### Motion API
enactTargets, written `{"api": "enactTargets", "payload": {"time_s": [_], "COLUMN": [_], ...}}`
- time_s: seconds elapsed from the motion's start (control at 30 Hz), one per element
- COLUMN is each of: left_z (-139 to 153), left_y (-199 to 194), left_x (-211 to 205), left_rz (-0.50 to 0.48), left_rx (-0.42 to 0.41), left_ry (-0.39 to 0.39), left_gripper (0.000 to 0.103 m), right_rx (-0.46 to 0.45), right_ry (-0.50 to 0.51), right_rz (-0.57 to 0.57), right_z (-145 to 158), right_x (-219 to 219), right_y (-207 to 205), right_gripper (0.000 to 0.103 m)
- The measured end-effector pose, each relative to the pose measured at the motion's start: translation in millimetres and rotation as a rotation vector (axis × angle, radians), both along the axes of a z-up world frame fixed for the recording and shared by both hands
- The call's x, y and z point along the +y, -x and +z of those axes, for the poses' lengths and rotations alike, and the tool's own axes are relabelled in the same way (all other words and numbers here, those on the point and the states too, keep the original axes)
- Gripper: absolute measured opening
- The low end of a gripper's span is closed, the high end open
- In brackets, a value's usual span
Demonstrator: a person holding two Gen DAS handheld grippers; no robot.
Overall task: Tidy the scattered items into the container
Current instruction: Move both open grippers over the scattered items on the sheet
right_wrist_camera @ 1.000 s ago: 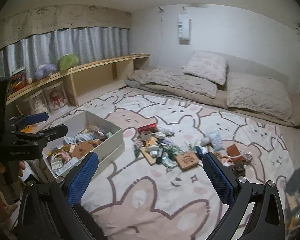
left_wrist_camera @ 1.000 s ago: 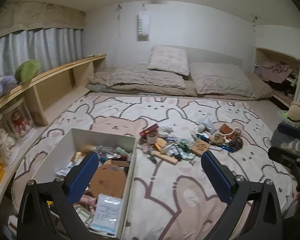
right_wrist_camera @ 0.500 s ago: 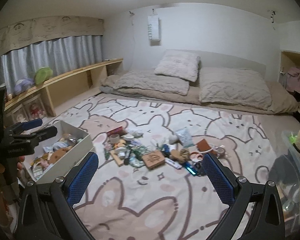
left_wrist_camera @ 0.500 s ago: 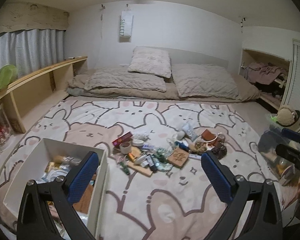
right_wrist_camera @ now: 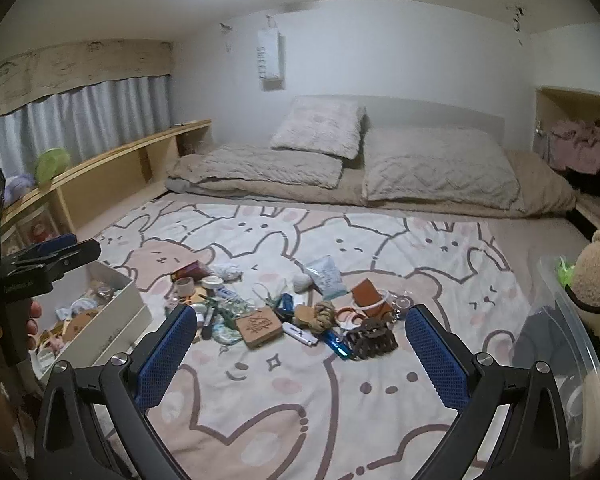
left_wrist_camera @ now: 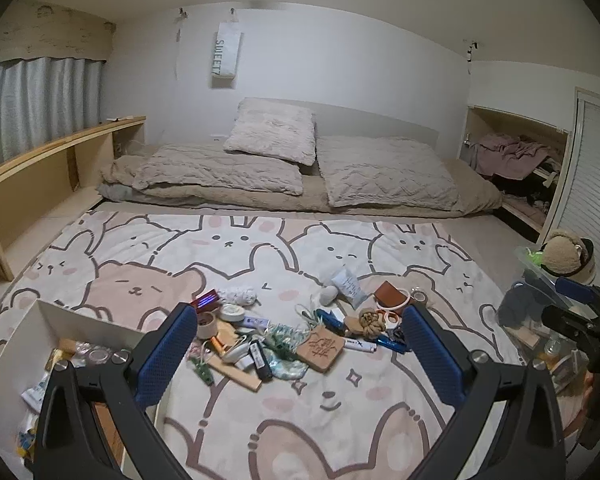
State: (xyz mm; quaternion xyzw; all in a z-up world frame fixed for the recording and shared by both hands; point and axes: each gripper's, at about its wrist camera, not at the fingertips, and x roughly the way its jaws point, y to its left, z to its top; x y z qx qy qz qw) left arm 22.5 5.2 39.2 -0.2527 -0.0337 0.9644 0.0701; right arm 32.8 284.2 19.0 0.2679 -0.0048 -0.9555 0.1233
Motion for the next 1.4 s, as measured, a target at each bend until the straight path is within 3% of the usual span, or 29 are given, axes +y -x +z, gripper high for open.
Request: {"api": "enactTargets", "payload": {"time_s": [0.13,0.43,0.83,0.97,1.17,1.4], "left_z": [-11,-59,-123,-145,-168,-188], "left_y": [22,67,98,110,126,136], "left_x": [6,15,-28,-45,-61,-50], "left_rz": [-0.002,0.036,0.065,0.040,0.002,-0.034], "left_rx": [-0.006,-0.060,-0.154,-0.212,-0.315,-0.367], "left_ry": [-0.013,0.037,0.050,0.005,-0.077,0.007], "left_gripper": [0.103,0.103,0.103,0.103,0.103,0.103], "right_rx": [-0.013,-0.048,-0.155,-0.189,-0.298,-0.421], "right_ry": [-0.002,0.008,0.036,0.020,0.007,0.012], "right_rz": [-0.016,-0.050,-0.146,-0.143,-0.120,-0.087], "right_z": [-7,-38,-86,-100,-136,-171], "right_x": [8,22,32,27,14,3], "right_y": [16,58,96,100,102,99], "right_gripper": [0.103,0.103,0.103,0.103,0.103,0.103]}}
